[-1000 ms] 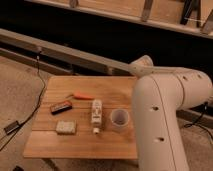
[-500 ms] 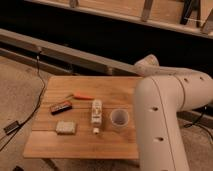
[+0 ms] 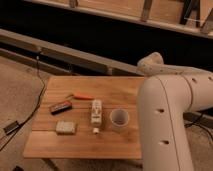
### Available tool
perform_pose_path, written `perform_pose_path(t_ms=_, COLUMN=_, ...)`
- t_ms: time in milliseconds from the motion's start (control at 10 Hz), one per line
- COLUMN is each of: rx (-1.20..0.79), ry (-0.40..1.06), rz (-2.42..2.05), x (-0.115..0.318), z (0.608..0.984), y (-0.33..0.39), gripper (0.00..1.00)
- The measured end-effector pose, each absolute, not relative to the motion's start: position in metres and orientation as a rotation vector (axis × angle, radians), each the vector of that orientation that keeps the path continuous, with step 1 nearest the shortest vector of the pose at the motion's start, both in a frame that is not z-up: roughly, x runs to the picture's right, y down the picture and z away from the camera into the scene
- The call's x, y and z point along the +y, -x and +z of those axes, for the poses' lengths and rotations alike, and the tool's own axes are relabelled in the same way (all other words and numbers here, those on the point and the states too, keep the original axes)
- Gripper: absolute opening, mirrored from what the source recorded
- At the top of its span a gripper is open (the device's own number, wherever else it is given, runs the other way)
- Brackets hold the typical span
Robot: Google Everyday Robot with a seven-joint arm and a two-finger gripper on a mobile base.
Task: Push the ceramic bowl across the table
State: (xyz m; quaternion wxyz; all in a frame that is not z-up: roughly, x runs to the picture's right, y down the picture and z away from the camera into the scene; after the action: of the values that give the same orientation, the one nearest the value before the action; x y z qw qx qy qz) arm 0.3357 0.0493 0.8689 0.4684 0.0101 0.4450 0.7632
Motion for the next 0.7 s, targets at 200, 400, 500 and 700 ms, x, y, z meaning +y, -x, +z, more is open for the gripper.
perform_pose_path(t_ms=200, rx=0.946, ry=0.038, rz=1.911, x=0.033, z=0.868, y=-0.302, gripper=0.65)
perform_pose_path(t_ms=400, rx=0.927, ry=0.047, rz=1.912, x=0.030, z=0.869, y=-0.295, gripper=0.65)
perform_pose_path(t_ms=500, rx=0.927, ry=0.047, rz=1.912, x=0.030, z=0.869, y=-0.295, gripper=0.65)
perform_pose_path(t_ms=700, rx=0.927, ry=0.047, rz=1.913, x=0.030, z=0.868, y=-0.296, gripper=0.65)
